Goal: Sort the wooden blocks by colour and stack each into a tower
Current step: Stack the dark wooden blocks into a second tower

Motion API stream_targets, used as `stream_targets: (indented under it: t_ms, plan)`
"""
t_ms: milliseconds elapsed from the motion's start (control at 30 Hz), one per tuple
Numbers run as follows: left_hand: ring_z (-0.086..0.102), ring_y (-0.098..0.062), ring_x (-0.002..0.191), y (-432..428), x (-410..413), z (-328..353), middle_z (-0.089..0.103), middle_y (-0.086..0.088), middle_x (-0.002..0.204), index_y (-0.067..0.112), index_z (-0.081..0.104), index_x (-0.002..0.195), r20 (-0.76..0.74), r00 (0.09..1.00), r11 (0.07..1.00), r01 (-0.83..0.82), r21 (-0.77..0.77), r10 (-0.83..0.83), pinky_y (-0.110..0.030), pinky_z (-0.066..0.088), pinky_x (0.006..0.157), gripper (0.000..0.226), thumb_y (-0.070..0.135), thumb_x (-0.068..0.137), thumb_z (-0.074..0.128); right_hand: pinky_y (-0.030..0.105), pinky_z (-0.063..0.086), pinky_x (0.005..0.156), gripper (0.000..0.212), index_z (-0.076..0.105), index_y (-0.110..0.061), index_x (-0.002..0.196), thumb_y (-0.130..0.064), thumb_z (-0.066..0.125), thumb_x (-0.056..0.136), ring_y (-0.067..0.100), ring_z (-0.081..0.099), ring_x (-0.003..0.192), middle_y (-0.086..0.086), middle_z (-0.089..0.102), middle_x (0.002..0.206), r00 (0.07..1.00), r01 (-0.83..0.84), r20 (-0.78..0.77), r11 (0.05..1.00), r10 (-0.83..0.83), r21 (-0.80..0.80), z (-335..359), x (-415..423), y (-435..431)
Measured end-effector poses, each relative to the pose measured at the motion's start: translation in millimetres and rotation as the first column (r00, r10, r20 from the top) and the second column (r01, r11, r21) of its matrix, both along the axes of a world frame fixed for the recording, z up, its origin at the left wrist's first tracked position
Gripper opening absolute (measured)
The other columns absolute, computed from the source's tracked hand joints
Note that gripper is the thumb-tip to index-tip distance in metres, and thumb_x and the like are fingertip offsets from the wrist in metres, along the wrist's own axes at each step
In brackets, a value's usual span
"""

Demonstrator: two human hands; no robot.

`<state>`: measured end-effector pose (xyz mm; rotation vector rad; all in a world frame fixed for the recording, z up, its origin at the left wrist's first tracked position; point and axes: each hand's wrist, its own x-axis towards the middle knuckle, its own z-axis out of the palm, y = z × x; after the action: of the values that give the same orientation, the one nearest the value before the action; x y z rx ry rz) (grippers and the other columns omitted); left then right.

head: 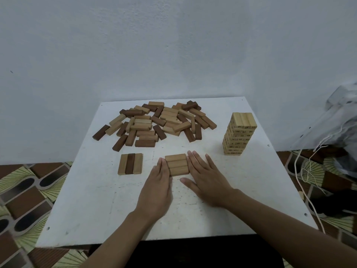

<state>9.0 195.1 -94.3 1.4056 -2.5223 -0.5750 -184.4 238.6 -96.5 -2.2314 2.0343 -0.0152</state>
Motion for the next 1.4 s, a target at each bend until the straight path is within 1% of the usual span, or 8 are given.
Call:
stream_targets:
  t_ms: [400,533,600,700,800,900,1000,1400]
  plan:
    - [0.025,-0.021,0.154,-3.8,-0.8,-4.8,0.019,-0.005,0.169,0.013,0.009,0.163,-0.085,0.996,0.999,-0.023,-0.026,0.021,-0.03,0.019,0.124,0.062,0.032,0.109,0.031,0.039,-0.014,0.122,0.069,-0.01,-0.015,0.158,-0.055,0.008,0.105,0.011,-0.023,0.149,0.0,-0.013,0.167,0.999,0.004,0.034,1.0,-0.004,0.005,1.7,-1.2,-0.6]
    - [0.038,-0.016,0.146,-17.4,6.6,8.6,0.033,0.006,0.164,0.025,0.021,0.159,-0.224,0.975,0.996,0.01,0.09,0.01,-0.048,0.041,0.116,0.073,0.047,0.1,0.057,0.033,-0.01,0.123,0.073,0.001,-0.018,0.16,-0.06,0.021,0.103,0.007,-0.011,0.152,-0.004,-0.003,0.168,0.988,0.025,0.155,1.0,-0.028,0.019,7.5,-5.9,-3.5]
    - [0.032,-0.012,0.146,-26.9,8.5,21.8,0.022,0.012,0.166,0.026,0.022,0.161,-0.248,0.968,0.995,-0.002,0.095,0.026,-0.046,0.029,0.122,0.089,0.048,0.09,0.072,0.029,-0.005,0.12,0.08,0.01,-0.019,0.16,-0.062,0.037,0.099,0.008,0.004,0.152,-0.004,0.009,0.167,0.962,0.063,0.265,0.998,-0.064,0.012,12.1,-8.8,-7.2]
    - [0.019,-0.017,0.153,-48.1,9.3,40.7,0.014,0.007,0.169,0.023,0.021,0.162,-0.157,0.985,0.996,0.079,0.041,-0.072,-0.032,0.014,0.119,0.105,0.049,0.08,0.082,0.035,0.012,0.121,0.096,0.015,-0.022,0.159,-0.068,0.058,0.087,0.012,0.021,0.148,-0.005,0.024,0.164,0.926,0.096,0.366,0.995,-0.088,-0.005,19.0,-12.4,-16.4]
    - [0.015,-0.02,0.155,-63.5,7.8,53.0,0.007,0.008,0.17,0.023,0.015,0.163,-0.049,0.975,0.97,0.22,0.105,-0.215,-0.04,0.018,0.123,0.111,0.055,0.079,0.08,0.041,0.017,0.117,0.101,0.016,-0.026,0.159,-0.07,0.065,0.081,0.011,0.023,0.147,-0.008,0.027,0.162,0.91,0.048,0.411,0.999,-0.054,0.026,27.2,-13.2,-27.4]
    - [0.032,-0.023,0.147,-68.0,3.9,58.4,0.031,0.002,0.165,0.016,0.033,0.158,0.043,0.955,0.952,0.287,0.104,-0.292,-0.036,0.029,0.116,0.093,0.048,0.083,0.079,0.041,0.017,0.113,0.097,0.02,-0.03,0.157,-0.067,0.067,0.081,0.012,0.023,0.146,-0.01,0.029,0.161,0.925,0.018,0.377,0.998,-0.036,0.053,30.5,-13.5,-35.5]
    - [0.052,-0.024,0.119,-65.9,1.2,60.3,0.063,-0.007,0.129,0.01,0.057,0.133,0.043,0.954,0.952,0.293,0.094,-0.298,-0.034,0.039,0.096,0.058,0.038,0.088,0.078,0.039,0.019,0.11,0.09,0.028,-0.03,0.155,-0.062,0.07,0.082,0.011,0.025,0.143,-0.01,0.036,0.157,0.928,0.008,0.37,0.998,-0.031,0.064,28.8,-17.5,-38.8]
    - [0.051,-0.019,0.101,-77.9,2.3,57.5,0.061,-0.001,0.109,0.014,0.062,0.12,0.086,0.918,0.922,0.382,0.065,-0.387,-0.037,0.045,0.088,0.051,0.042,0.081,0.08,0.032,0.04,0.105,0.078,0.044,-0.016,0.147,-0.045,0.078,0.082,0.011,0.045,0.123,-0.002,0.054,0.14,0.895,-0.058,0.44,0.998,0.067,-0.034,26.4,-13.1,-37.9]
